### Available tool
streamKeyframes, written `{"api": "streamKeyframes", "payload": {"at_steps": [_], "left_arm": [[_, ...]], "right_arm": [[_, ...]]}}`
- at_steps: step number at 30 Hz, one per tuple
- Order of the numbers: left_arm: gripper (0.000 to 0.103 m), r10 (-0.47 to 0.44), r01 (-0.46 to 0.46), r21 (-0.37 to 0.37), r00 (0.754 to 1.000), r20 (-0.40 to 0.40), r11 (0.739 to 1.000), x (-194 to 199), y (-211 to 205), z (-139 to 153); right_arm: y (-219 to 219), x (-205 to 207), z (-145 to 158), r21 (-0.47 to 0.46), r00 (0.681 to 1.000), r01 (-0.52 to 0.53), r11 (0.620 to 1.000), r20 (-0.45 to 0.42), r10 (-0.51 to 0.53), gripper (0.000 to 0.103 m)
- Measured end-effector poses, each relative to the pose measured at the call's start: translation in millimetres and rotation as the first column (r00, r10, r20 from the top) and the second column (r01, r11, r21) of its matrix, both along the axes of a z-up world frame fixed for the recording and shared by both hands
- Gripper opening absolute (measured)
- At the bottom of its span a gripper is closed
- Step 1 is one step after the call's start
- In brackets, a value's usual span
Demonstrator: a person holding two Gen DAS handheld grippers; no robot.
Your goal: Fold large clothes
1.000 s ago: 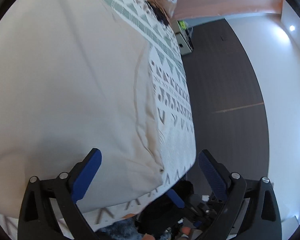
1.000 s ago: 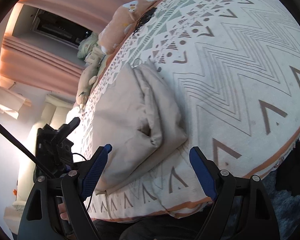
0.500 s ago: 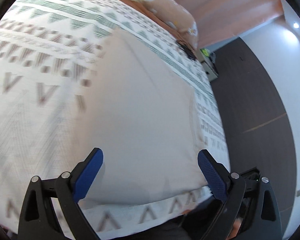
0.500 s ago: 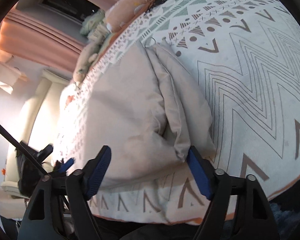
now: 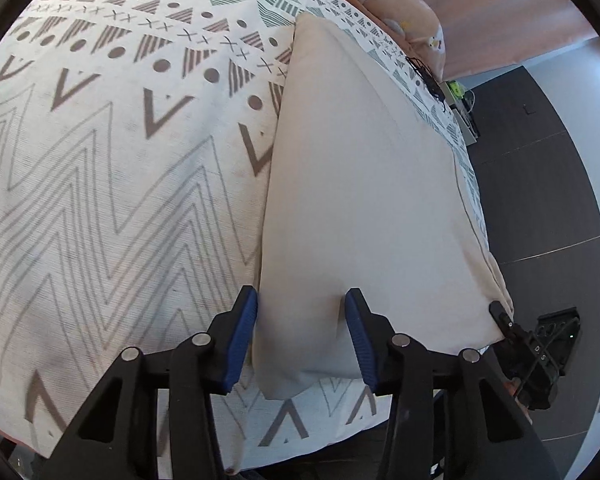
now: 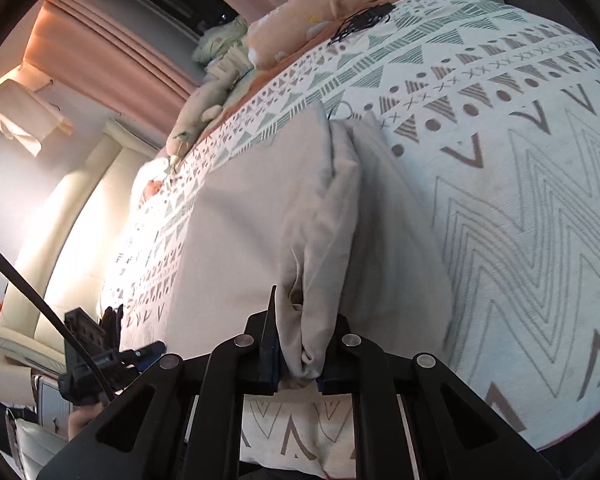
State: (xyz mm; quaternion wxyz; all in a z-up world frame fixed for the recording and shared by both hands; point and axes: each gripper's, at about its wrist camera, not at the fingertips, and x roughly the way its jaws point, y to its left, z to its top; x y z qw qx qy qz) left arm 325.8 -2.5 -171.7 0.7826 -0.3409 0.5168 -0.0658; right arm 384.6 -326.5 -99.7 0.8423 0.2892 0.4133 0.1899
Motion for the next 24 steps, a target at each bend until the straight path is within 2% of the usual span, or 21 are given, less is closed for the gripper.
{"api": "streamKeyframes", "payload": {"at_steps": [6, 8, 11, 14, 15, 17, 18, 19, 21, 24], "left_arm": [[0.046, -0.033, 0.033, -0.017, 0.999, 0.004, 0.999, -0.9, -11.1, 2.2], [0.046, -0.035, 0.035, 0.007, 0.999, -0.007, 0.999, 0.8, -13.1, 2.4], [0.046, -0.033, 0.034, 0.018, 0.999, -0.008, 0.999, 4.1, -13.9, 1.5], [0.046, -0.043, 0.043, 0.039, 0.999, 0.003, 0.998, 9.9, -16.5, 2.4], [0.046, -0.047, 0.046, 0.047, 0.999, 0.003, 0.998, 12.1, -16.9, 2.4], [0.046, -0.045, 0.044, 0.042, 0.999, 0.002, 0.998, 15.8, -15.6, 2.0], [0.046, -0.042, 0.041, 0.041, 0.999, 0.000, 0.998, 17.7, -14.2, 1.6], [0.046, -0.039, 0.039, 0.039, 0.999, -0.001, 0.998, 19.3, -13.3, 1.2], [0.046, -0.034, 0.034, 0.035, 0.999, -0.004, 0.999, 22.0, -11.4, 0.3], [0.046, -0.037, 0.037, 0.037, 0.999, -0.005, 0.999, 29.6, -9.6, -0.8]], "right_arm": [[-28.3, -18.6, -30.8, 0.035, 0.997, 0.065, 0.997, -0.046, -0.064, 0.008], [-35.9, -22.8, -41.8, 0.056, 0.994, 0.089, 0.994, -0.073, -0.085, 0.008], [-38.7, -18.4, -51.7, 0.094, 0.992, 0.069, 0.993, -0.116, -0.058, 0.009], [-42.7, -13.6, -45.3, 0.115, 0.991, 0.043, 0.992, -0.131, -0.028, 0.016], [-43.3, -11.4, -41.4, 0.096, 0.992, 0.044, 0.994, -0.124, -0.031, 0.021], [-47.5, -10.0, -32.5, 0.060, 0.994, 0.042, 0.997, -0.101, -0.035, 0.040], [-48.1, -8.6, -28.9, 0.065, 0.995, 0.035, 0.997, -0.092, -0.029, 0.059], [-48.8, -6.2, -25.7, 0.061, 0.996, 0.035, 0.998, -0.089, -0.029, 0.073], [-50.7, 1.6, -24.1, 0.023, 0.995, 0.034, 0.999, -0.094, -0.032, 0.073], [-50.3, 11.0, -24.7, 0.026, 0.994, 0.007, 1.000, -0.113, -0.004, 0.073]]}}
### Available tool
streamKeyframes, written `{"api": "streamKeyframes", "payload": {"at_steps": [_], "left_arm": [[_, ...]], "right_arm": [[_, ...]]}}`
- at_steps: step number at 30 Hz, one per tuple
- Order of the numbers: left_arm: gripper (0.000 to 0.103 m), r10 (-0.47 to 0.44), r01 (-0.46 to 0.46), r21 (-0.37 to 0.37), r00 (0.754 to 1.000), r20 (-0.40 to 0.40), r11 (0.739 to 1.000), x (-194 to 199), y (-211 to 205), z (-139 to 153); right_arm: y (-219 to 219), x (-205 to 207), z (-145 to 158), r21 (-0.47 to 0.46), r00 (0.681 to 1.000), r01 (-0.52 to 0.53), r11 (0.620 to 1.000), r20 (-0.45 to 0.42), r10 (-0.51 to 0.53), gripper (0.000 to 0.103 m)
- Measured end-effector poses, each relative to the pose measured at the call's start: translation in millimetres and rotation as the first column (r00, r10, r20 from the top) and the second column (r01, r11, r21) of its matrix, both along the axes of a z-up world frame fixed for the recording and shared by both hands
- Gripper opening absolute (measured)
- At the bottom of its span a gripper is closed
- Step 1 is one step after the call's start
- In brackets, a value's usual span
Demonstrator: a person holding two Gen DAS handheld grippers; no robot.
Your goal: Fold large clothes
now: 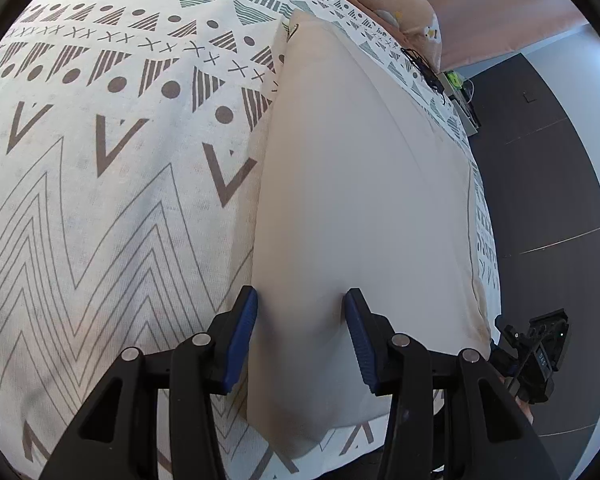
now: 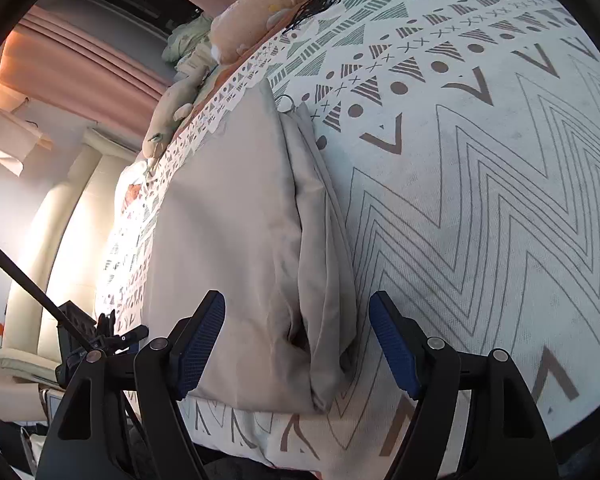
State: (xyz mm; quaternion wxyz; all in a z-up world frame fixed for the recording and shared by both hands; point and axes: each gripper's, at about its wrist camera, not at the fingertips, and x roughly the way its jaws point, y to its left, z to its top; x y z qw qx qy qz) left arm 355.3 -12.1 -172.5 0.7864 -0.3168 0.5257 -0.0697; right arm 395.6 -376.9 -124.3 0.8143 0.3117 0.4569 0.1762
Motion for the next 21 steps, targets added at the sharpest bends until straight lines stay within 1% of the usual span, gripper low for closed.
{"api": "streamKeyframes", "payload": {"at_steps": [4, 7, 10, 12, 17, 19, 21], "left_arm": [[0.046, 0.001, -0.001, 0.001, 1.000, -0.001, 1.000, 12.7, 0.9, -0.9], [0.046, 0.005, -0.005, 0.005, 1.000, 0.000, 1.000, 24.8, 1.8, -1.7], [0.046, 0.008, -0.008, 0.008, 1.000, -0.002, 1.000, 37.9, 4.4, -1.6], [0.046, 0.008, -0.008, 0.011, 1.000, -0.001, 1.000, 44.6, 7.3, -1.3], [0.046, 0.017, -0.017, 0.016, 1.000, 0.001, 1.000, 66.6, 12.6, -2.9], [0.046, 0.020, -0.020, 0.018, 1.000, 0.004, 1.000, 74.6, 15.4, -3.9], [0.046, 0.018, -0.019, 0.018, 1.000, 0.007, 1.000, 82.4, 17.7, -5.0]], "right_arm": [[-2.5, 19.2, -6.1, 0.016, 0.998, -0.062, 0.998, -0.025, 0.062, 0.073], [1.3, 44.1, -15.6, 0.026, 0.991, -0.116, 0.993, -0.070, 0.117, 0.073], [7.4, 70.7, -27.7, 0.067, 0.980, -0.164, 0.984, -0.106, 0.170, 0.073], [12.2, 88.9, -30.5, 0.053, 0.974, -0.192, 0.980, -0.111, 0.197, 0.073], [19.3, 129.5, -26.2, 0.050, 0.966, -0.234, 0.971, -0.099, 0.238, 0.073], [22.6, 146.3, -28.9, 0.050, 0.964, -0.243, 0.969, -0.098, 0.247, 0.068], [26.5, 160.5, -35.8, 0.074, 0.959, -0.256, 0.964, -0.105, 0.263, 0.066]]}}
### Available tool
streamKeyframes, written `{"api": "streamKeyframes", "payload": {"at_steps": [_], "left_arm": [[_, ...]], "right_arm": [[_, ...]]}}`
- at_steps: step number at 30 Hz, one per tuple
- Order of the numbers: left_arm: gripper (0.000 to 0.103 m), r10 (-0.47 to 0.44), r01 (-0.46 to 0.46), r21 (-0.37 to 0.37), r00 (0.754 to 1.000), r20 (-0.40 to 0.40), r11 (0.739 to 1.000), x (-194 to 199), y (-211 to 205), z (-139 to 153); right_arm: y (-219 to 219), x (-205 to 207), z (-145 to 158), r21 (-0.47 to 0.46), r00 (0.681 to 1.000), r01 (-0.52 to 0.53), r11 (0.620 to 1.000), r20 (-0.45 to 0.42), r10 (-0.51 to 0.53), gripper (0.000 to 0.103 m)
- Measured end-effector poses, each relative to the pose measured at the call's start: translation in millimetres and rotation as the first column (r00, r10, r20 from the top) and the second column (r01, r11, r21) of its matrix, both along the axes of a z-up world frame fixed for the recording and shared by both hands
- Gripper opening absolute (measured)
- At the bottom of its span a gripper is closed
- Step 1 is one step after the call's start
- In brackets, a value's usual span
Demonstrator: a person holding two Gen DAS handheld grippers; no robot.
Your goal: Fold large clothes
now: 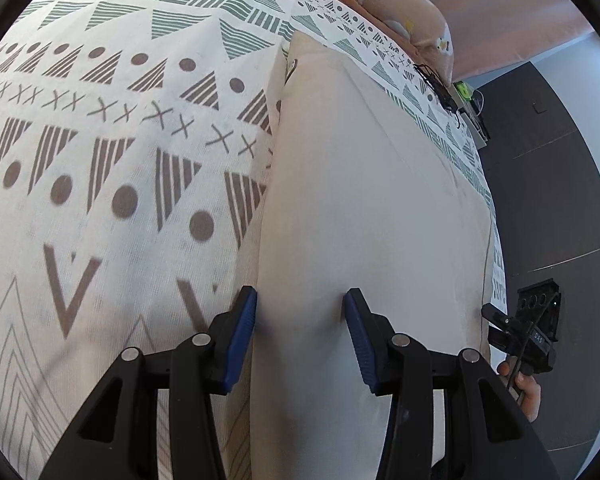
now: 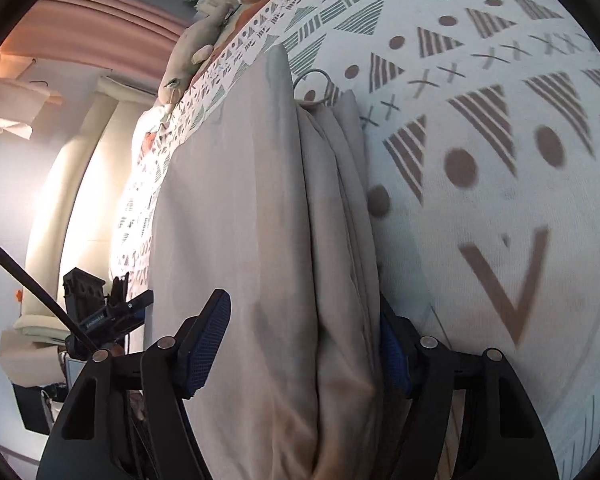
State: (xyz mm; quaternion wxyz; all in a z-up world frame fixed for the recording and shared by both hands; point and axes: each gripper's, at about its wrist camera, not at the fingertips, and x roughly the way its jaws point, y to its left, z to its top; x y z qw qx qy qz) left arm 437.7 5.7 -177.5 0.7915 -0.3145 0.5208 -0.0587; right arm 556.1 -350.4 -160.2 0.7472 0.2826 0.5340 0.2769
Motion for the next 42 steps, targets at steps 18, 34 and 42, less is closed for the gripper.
{"api": "streamKeyframes", "payload": {"at_steps": [18, 34, 42], "left_arm": [[0.046, 0.030, -0.030, 0.031, 0.999, 0.022, 0.999, 76.1, 6.6, -8.7], [0.016, 0.013, -0.048, 0.157, 0.977, 0.212, 0.986, 33.6, -22.0, 76.6], [0.015, -0.016, -0.031, 0.139, 0.947, 0.322, 0.990, -7.8, -53.4, 134.6]], "right_arm": [[43.4, 86.5, -21.1, -0.018, 0.999, 0.007, 1.000, -0.031, -0.007, 0.034], [59.9, -10.3, 60.4, -0.058, 0.974, 0.047, 0.997, 0.226, -0.033, 0.007], [30.5, -89.7, 101.0, -0.033, 0.938, 0.079, 0.996, 0.341, -0.063, 0.007]]}}
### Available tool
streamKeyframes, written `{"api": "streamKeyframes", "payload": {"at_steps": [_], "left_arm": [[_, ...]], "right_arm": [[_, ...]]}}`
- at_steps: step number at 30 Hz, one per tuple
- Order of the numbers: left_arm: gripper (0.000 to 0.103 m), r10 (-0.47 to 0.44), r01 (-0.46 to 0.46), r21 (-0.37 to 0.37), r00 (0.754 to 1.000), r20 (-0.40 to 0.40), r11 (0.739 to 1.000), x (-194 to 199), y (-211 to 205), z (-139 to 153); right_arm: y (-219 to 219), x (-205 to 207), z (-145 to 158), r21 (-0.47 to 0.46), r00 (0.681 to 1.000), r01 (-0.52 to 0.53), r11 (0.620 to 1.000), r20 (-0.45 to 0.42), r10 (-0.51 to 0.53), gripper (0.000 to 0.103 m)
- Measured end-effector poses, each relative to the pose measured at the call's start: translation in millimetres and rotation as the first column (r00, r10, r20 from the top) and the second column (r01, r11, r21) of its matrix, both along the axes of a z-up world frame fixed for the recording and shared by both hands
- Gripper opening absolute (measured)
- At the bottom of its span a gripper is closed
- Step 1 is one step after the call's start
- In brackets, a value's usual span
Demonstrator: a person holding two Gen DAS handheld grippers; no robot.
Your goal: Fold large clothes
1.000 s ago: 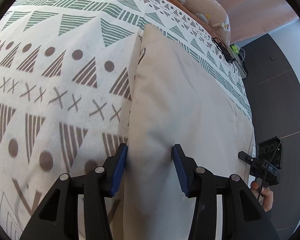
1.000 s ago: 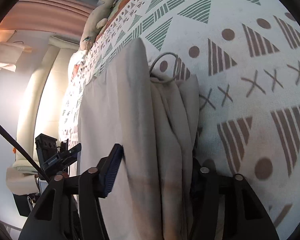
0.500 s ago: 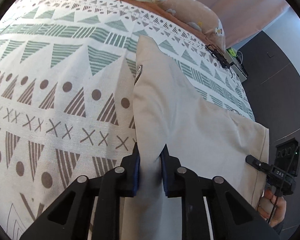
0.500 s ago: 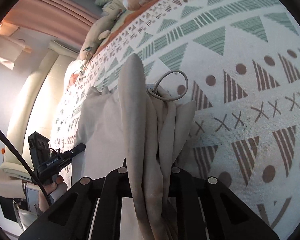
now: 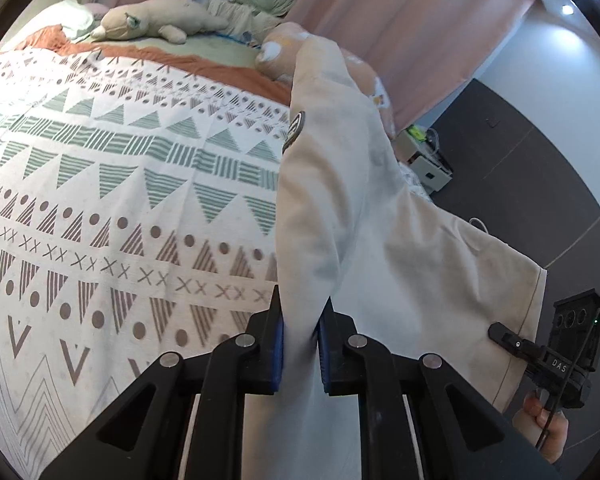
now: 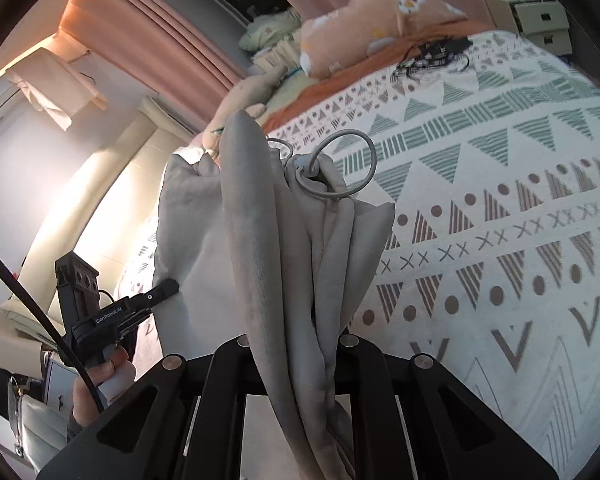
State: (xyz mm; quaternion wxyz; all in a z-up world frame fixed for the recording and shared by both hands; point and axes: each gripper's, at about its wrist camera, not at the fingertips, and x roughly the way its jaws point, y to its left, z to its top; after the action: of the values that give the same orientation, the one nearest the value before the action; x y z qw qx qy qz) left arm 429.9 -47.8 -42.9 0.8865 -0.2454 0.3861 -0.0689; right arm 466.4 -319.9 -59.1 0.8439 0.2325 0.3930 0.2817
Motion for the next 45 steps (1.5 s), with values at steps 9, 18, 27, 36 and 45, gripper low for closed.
{"api": "streamKeyframes", "payload": {"at_steps": [9, 18, 27, 36, 45], "left_arm": [[0.014, -0.103, 0.105, -0.023, 0.992, 0.076, 0.994, -27.6, -70.6, 45.5], [0.013, -0.220, 0.225, -0.033, 0.969, 0.114, 0.974, -43.7, -164.0, 75.2], [0.013, -0.312, 0.321, -0.050, 0.940, 0.134, 0.946, -54.8, -247.8, 91.7], [0.012, -0.388, 0.399, -0.059, 0.911, 0.137, 0.915, -55.0, -317.7, 94.3], [0.012, -0.444, 0.449, -0.101, 0.893, 0.067, 0.888, -18.2, -363.3, 63.7]], "right_arm": [[-81.2, -85.0, 46.8, -0.006, 0.990, 0.083, 0.997, 0.112, -0.081, 0.007], [-165.9, -153.1, 85.3, -0.052, 0.969, 0.180, 0.982, 0.180, -0.168, 0.007], [-220.5, -205.0, 113.6, -0.112, 0.948, 0.266, 0.957, 0.210, -0.239, 0.007], [-258.8, -230.1, 131.7, -0.162, 0.928, 0.336, 0.928, 0.224, -0.297, 0.007], [-255.8, -215.0, 131.5, -0.210, 0.919, 0.384, 0.899, 0.181, -0.350, 0.007]]}}
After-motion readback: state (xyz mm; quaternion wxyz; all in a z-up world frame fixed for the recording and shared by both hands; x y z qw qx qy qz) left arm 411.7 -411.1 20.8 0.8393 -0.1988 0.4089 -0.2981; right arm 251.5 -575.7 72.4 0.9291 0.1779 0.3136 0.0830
